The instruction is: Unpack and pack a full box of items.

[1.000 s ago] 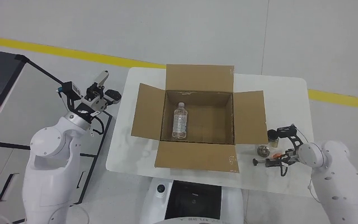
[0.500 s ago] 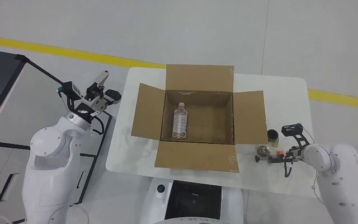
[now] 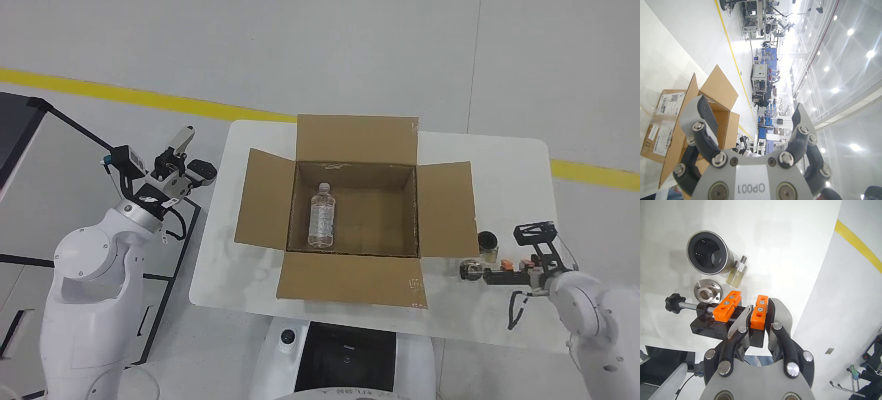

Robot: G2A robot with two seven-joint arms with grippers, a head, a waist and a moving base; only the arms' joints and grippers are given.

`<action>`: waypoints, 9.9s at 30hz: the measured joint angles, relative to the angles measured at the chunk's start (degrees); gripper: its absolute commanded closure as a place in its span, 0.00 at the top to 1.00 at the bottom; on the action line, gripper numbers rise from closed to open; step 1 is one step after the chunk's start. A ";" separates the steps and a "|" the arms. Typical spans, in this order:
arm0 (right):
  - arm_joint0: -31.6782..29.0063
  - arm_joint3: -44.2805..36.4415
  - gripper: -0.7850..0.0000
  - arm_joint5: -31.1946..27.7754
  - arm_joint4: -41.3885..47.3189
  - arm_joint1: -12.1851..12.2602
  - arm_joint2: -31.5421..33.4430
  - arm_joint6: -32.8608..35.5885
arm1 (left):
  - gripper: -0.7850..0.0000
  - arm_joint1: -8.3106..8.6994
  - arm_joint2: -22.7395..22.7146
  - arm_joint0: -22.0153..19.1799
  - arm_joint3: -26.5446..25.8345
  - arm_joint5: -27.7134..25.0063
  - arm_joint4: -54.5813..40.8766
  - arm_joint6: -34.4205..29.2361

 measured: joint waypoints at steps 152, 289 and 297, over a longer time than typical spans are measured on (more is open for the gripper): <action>47.79 14.38 0.30 -8.75 -13.13 -10.74 -60.30 11.25 | 1.00 0.00 0.00 0.00 0.00 0.00 0.00 0.00; -12.61 -14.40 0.58 26.40 -6.79 -11.08 -7.26 -10.72 | 1.00 0.00 0.00 0.00 0.00 0.00 0.00 0.00; 0.56 -6.16 0.47 20.77 -8.83 -10.82 -9.32 6.57 | 1.00 0.00 0.00 0.00 0.00 0.00 0.00 0.00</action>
